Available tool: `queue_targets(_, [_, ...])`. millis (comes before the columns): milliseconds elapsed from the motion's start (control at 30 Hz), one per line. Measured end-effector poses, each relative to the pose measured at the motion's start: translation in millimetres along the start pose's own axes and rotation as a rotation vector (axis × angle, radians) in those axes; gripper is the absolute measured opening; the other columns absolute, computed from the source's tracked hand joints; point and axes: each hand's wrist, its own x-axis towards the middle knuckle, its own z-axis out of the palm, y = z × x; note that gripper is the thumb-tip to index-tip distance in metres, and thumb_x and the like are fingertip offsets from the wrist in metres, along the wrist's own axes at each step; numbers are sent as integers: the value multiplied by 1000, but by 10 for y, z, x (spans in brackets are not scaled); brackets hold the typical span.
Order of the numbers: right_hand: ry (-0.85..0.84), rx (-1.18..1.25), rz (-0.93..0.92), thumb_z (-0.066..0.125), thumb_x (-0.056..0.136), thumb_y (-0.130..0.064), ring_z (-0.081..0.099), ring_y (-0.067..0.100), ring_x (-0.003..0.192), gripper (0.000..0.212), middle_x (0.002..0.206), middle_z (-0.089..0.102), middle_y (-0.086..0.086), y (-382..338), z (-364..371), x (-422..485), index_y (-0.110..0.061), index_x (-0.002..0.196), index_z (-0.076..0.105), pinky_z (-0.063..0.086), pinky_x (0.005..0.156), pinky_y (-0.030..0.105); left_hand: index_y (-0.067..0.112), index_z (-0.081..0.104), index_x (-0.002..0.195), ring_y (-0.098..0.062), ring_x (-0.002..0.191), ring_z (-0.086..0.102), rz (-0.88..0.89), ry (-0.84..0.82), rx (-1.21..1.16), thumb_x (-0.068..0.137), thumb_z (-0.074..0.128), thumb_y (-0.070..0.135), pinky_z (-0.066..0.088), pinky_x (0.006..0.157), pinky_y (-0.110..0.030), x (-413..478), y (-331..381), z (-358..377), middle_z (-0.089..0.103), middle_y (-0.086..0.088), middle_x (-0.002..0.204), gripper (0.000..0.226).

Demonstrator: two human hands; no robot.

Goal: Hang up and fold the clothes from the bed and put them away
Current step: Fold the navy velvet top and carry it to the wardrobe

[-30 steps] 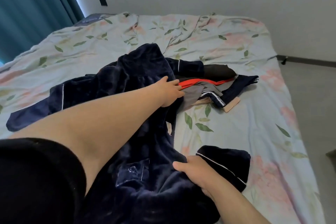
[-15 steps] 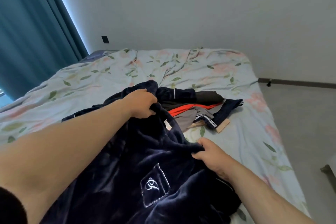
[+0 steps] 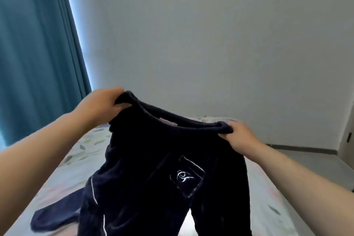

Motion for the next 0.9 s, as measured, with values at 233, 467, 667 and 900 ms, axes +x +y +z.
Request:
queue_targets(233, [155,36,-217,63,94,-20,52,9,59,20,63,57,-7,-1343,-739,238,-6,80,69,39,59,29,18,60,74,-22,62,58,-57,229,-266,86,71,30,46,58,-35,-55,-120,-1012,62,0,64,20])
queue_targets(467, [270,-71,-414,64,93,-25,45,3,48,28,55,51,-13,-2257,-1350,87,-10,70,62,37,54,30,14,46,62,-6,43,39,-67,364,-252,70,85,37,35,51,-29,-132,-132,-1950,43,10,47,46])
queue_targets(667, [306,-200,-486,63,96,-31,44,7,49,36,56,50,-9,-2605,-1678,21,-5,71,58,36,56,32,33,68,74,-9,61,65,-2,253,-162,91,64,40,52,65,-35,-193,68,-2500,69,6,66,19])
queue_targets(900, [91,-239,-340,61,94,-45,55,5,50,38,57,62,-8,-2357,-1445,97,-19,68,67,42,57,29,29,68,68,-4,52,59,-170,-29,-236,84,64,46,46,57,-25,-262,-59,-2050,67,8,61,24])
